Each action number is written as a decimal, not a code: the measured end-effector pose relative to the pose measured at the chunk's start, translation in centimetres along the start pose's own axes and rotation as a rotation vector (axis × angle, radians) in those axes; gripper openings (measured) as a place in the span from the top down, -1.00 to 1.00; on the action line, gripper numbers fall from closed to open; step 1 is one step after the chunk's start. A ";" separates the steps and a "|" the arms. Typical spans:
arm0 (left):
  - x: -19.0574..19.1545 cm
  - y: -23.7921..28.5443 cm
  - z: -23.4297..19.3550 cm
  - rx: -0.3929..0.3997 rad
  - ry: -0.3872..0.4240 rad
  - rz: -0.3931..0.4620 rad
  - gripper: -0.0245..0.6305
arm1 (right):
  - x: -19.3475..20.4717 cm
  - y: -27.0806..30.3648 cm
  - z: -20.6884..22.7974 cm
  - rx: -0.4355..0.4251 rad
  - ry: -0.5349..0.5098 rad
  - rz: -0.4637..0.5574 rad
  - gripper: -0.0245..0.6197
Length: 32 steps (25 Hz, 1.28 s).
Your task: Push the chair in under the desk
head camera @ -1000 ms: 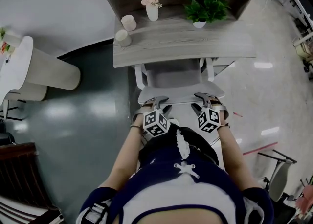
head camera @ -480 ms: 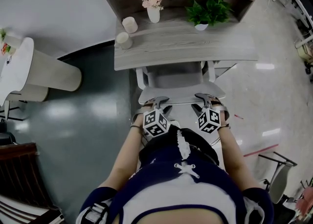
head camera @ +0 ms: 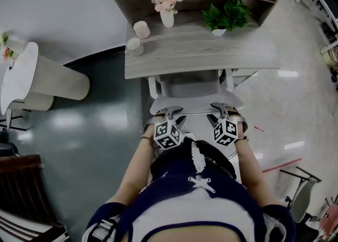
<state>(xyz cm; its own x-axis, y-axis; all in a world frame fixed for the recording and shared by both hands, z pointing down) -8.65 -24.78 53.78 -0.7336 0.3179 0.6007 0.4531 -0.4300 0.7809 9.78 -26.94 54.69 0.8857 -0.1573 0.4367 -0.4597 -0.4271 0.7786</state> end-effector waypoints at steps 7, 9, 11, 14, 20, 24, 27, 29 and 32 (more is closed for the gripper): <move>0.0 -0.1 -1.2 0.060 -0.029 -0.031 0.51 | -0.5 0.2 -0.1 0.029 0.002 -0.009 0.43; -0.2 0.0 -1.1 0.073 -0.045 -0.043 0.51 | -0.4 0.1 -0.3 0.037 0.001 -0.009 0.43; -0.2 0.0 -0.8 0.074 -0.051 -0.044 0.51 | -0.4 0.0 -0.5 0.033 0.002 -0.011 0.43; 0.0 -0.3 -0.1 0.052 -0.046 -0.036 0.50 | -0.7 -0.7 -1.0 0.037 -0.008 -0.015 0.43; -0.9 -4.1 -0.7 -0.027 -0.237 0.157 0.67 | -2.0 -4.0 -0.8 0.124 0.105 0.094 0.43; -1.8 -7.3 -2.0 -0.071 -0.422 0.366 0.80 | -3.2 -6.6 0.0 0.248 0.257 0.247 0.80; -2.2 -8.6 -1.7 -0.107 -0.485 0.447 0.90 | -4.5 -7.8 0.2 0.264 0.334 0.340 0.87; -2.3 -9.1 -1.3 -0.121 -0.525 0.471 0.90 | -5.3 -8.3 0.3 0.222 0.421 0.415 0.89; -2.7 -9.6 -0.4 -0.102 -0.583 0.522 0.90 | -6.2 -9.0 0.4 0.181 0.556 0.529 0.89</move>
<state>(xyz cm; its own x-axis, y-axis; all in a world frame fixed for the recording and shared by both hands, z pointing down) -11.23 -21.87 44.58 -0.0421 0.4330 0.9004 0.5961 -0.7123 0.3704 8.49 -22.45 44.78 0.3682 0.0679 0.9273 -0.7512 -0.5659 0.3398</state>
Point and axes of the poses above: the fingertips, and each gripper's own axes: y forward along the fingers, z to its right, x out of its underside, the point moved 10 cm from there along -y, backward along the fingers, and after that the axes turned 9 degrees about -y, right-handed, at the moved point
